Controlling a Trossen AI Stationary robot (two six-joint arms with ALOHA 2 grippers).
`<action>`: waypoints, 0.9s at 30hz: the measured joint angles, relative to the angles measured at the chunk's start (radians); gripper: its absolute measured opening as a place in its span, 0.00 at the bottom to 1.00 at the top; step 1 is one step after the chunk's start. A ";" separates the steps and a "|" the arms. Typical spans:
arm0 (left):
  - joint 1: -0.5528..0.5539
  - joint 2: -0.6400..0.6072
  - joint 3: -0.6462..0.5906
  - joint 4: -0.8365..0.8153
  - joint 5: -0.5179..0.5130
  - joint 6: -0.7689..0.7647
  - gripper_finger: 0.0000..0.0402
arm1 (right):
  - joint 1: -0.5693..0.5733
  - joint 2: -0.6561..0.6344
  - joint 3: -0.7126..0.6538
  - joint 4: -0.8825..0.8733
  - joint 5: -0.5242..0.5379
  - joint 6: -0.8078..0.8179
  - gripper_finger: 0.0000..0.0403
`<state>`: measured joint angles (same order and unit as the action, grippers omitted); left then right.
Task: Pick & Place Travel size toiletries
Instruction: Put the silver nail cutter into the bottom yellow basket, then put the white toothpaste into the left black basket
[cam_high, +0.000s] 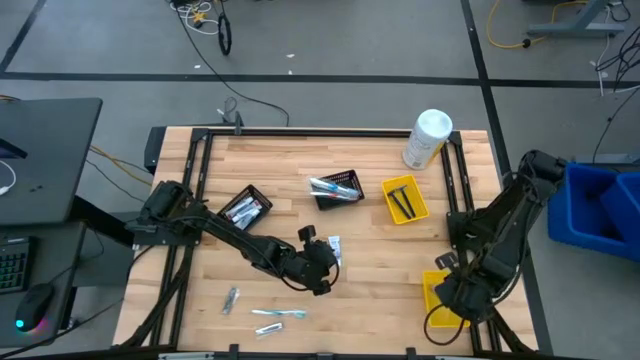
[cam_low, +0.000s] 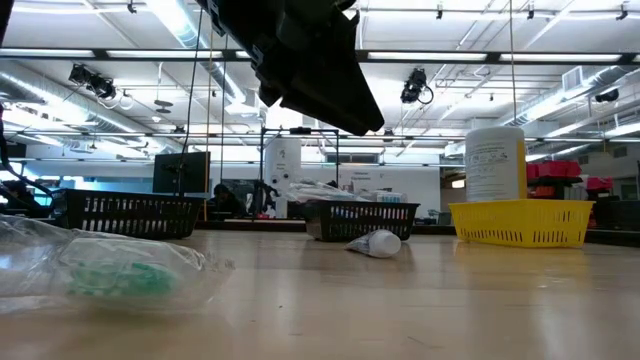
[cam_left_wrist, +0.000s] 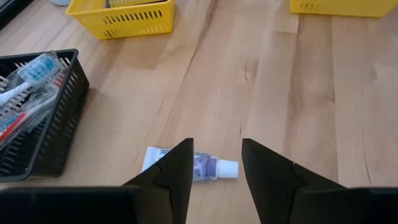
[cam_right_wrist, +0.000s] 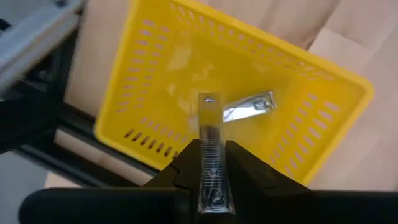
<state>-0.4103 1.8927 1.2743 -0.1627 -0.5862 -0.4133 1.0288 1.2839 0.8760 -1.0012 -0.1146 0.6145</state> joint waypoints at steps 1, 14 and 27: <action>0.000 0.000 0.000 0.000 -0.001 0.000 0.36 | 0.001 0.000 -0.015 0.011 0.001 0.006 0.16; 0.000 0.001 0.000 0.000 0.001 -0.002 0.36 | 0.000 0.000 -0.077 0.121 0.044 0.012 0.30; 0.000 0.001 0.000 0.001 0.000 -0.022 0.36 | -0.008 0.000 -0.077 0.409 0.326 -0.185 0.39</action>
<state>-0.4103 1.8935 1.2743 -0.1619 -0.5860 -0.4353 1.0204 1.2842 0.7990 -0.5920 0.2116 0.4290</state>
